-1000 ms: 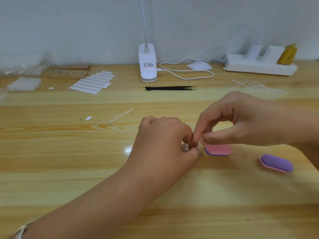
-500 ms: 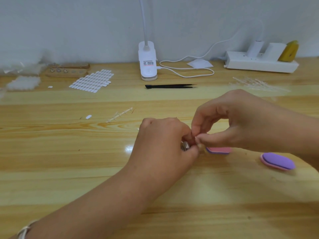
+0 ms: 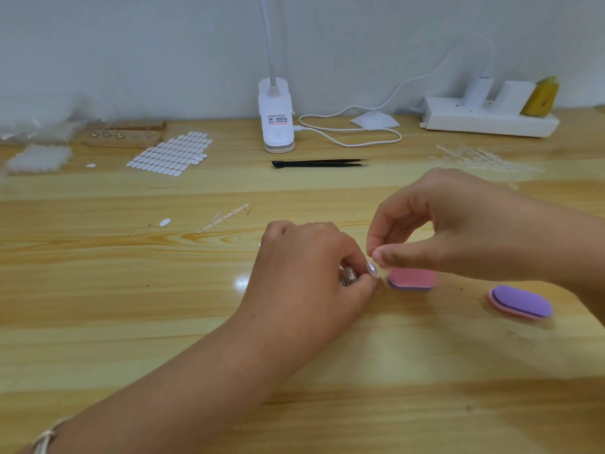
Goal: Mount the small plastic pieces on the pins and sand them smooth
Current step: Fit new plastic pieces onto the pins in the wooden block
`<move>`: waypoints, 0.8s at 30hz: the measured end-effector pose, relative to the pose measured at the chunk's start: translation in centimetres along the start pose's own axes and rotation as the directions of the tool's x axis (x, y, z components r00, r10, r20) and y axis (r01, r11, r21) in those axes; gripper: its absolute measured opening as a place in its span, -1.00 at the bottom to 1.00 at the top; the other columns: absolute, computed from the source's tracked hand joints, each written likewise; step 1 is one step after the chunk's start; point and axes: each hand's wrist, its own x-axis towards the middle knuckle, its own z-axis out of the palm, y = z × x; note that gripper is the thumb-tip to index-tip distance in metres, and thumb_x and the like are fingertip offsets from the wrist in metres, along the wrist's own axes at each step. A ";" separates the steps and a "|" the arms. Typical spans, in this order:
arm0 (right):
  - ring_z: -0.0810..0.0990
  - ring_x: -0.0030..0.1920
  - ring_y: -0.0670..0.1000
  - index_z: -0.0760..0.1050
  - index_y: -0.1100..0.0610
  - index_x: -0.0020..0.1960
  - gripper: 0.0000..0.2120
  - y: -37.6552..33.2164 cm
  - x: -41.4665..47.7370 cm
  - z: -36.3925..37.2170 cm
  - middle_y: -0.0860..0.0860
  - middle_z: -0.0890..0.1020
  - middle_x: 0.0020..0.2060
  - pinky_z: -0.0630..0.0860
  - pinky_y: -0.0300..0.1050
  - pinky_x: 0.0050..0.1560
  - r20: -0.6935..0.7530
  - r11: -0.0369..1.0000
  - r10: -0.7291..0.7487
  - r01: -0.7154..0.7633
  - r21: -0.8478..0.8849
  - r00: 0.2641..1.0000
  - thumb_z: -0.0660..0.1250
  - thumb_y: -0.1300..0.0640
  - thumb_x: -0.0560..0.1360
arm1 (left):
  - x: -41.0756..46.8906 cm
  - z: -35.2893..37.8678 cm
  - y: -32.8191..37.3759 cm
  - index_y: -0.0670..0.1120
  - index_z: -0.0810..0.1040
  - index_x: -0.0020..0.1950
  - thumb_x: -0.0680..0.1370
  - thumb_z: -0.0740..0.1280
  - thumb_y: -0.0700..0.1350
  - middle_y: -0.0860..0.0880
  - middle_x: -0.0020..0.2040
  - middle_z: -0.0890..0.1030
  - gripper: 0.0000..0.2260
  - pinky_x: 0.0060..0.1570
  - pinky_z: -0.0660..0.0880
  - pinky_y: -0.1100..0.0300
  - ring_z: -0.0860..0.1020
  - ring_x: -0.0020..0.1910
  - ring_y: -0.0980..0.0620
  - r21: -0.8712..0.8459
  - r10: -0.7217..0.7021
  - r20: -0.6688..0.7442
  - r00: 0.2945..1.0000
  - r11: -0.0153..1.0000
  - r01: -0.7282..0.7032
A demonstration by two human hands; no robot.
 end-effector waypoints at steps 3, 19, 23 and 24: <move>0.63 -0.16 -0.30 0.69 -0.10 -0.22 -0.90 -0.5 -0.4 -0.5 -0.27 0.68 -0.29 0.48 -0.38 -0.08 -0.025 0.996 -0.060 0.058 -0.073 0.998 0.41 -0.04 0.31 | 0.0 0.0 -0.1 0.10 0.67 -0.23 0.43 0.45 0.03 0.17 -0.25 0.61 -0.94 0.12 0.35 0.12 0.54 -0.19 0.17 0.016 0.006 0.000 1.000 1.000 -0.006; 0.57 0.11 0.04 0.43 -0.14 -0.03 -0.91 -3.8 -1.4 2.7 -0.06 0.47 -0.02 0.52 -0.04 0.15 -0.023 0.778 0.042 -0.047 -0.626 0.999 0.21 0.04 0.62 | 0.1 0.2 -0.2 0.15 0.49 -0.33 0.44 0.43 0.04 0.18 -0.31 0.52 -0.81 0.04 0.22 0.20 0.41 -0.29 0.24 0.078 0.035 0.023 0.999 0.996 -0.037; 0.54 0.01 0.06 0.21 -0.15 -0.11 -0.77 -3.6 -1.5 3.2 -0.03 0.35 -0.16 0.52 -0.04 0.09 -0.027 0.724 0.018 -0.032 -0.689 0.999 0.21 0.10 0.61 | 0.2 0.0 -0.1 0.18 0.31 -0.40 0.45 0.40 0.04 0.20 -0.36 0.42 -0.68 -0.01 0.19 0.20 0.36 -0.33 0.27 0.115 0.042 0.050 0.998 0.992 -0.047; 0.53 0.00 0.06 0.21 -0.14 -0.12 -0.76 -3.6 -1.5 3.2 -0.03 0.34 -0.17 0.51 -0.04 0.08 -0.029 0.718 0.008 -0.027 -0.696 1.000 0.22 0.11 0.61 | 0.2 0.0 -0.1 0.18 0.30 -0.41 0.45 0.39 0.04 0.20 -0.36 0.42 -0.67 0.00 0.18 0.20 0.36 -0.32 0.28 0.132 0.046 0.055 0.997 0.990 -0.053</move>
